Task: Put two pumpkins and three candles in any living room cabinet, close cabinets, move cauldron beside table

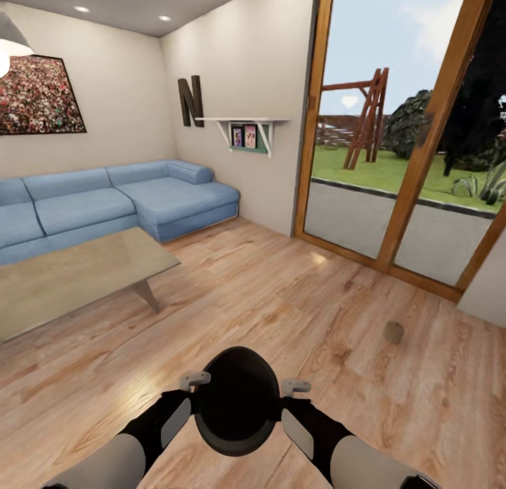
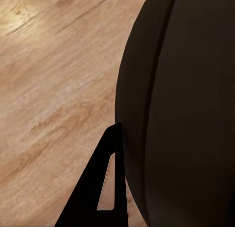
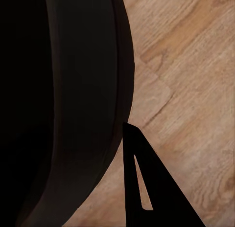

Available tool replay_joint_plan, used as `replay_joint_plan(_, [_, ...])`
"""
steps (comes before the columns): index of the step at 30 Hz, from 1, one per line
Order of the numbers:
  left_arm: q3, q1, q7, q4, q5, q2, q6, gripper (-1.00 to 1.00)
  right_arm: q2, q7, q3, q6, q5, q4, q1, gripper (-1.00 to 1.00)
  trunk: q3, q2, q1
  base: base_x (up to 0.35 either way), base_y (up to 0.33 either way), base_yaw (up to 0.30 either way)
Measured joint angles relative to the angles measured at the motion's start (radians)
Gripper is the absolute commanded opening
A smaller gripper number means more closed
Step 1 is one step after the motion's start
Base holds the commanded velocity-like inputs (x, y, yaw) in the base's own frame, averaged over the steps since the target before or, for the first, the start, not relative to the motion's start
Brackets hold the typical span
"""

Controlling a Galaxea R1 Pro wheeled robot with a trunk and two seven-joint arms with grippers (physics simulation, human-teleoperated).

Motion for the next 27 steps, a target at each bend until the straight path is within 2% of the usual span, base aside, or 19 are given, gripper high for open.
replay_joint_plan(27, [0.005,0.0,0.0,0.0,-0.001,0.0,0.0,-1.0,0.0,-0.001,0.002,0.001,0.0,0.0,0.0,-1.0,0.024,0.0,0.0,0.0,0.0,0.237])
